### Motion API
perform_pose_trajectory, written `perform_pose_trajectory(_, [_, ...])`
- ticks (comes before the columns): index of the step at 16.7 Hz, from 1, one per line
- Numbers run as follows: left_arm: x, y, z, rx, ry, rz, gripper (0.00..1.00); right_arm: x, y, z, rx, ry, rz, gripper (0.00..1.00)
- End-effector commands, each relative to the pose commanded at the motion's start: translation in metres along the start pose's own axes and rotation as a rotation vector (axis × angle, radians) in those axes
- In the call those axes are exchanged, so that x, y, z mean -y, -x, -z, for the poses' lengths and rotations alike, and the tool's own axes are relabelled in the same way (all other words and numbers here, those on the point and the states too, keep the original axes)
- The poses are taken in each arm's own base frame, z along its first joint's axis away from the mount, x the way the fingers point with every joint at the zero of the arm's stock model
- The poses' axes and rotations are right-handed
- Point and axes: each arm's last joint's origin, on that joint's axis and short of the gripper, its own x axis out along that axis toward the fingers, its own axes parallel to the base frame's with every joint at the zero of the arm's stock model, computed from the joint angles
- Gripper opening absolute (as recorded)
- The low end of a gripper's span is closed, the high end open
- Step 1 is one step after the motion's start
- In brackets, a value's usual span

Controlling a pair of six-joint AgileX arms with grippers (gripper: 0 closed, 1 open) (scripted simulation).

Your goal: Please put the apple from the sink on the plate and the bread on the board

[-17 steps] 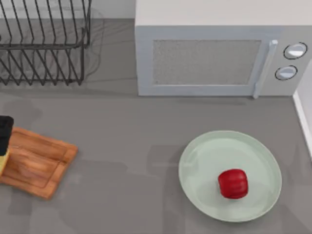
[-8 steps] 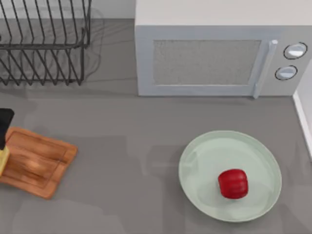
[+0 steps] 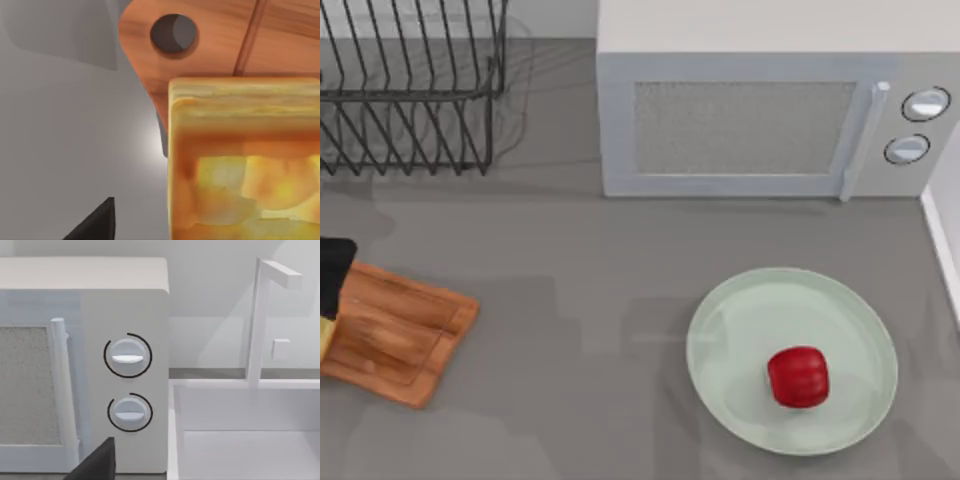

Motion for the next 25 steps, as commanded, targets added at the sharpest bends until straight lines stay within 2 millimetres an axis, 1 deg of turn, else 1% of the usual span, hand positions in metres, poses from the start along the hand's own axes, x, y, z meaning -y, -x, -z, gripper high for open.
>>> perform_pose_trajectory(3, [-0.001,-0.024,-0.003,0.031,-0.001,-0.009,1.00,0.000,0.000,0.000,0.000,0.000,0.000,1.00])
perform_pose_trajectory(6, [-0.001,-0.046,-0.001,0.014,-0.001,-0.004,1.00,0.000,0.000,0.000,0.000,0.000,0.000,1.00])
perform_pose_trajectory(10, [-0.001,-0.048,0.000,0.011,-0.001,-0.003,1.00,0.000,0.000,0.000,0.000,0.000,0.000,1.00])
perform_pose_trajectory(23, [-0.001,-0.048,0.000,0.011,-0.001,-0.003,0.02,0.000,0.000,0.000,0.000,0.000,0.000,1.00])
perform_pose_trajectory(24, [-0.001,-0.048,0.000,0.011,-0.001,-0.003,0.00,0.000,0.000,0.000,0.000,0.000,0.000,1.00])
perform_pose_trajectory(25, [-0.001,-0.048,0.000,0.011,-0.001,-0.003,0.00,0.000,0.000,0.000,0.000,0.000,0.000,1.00])
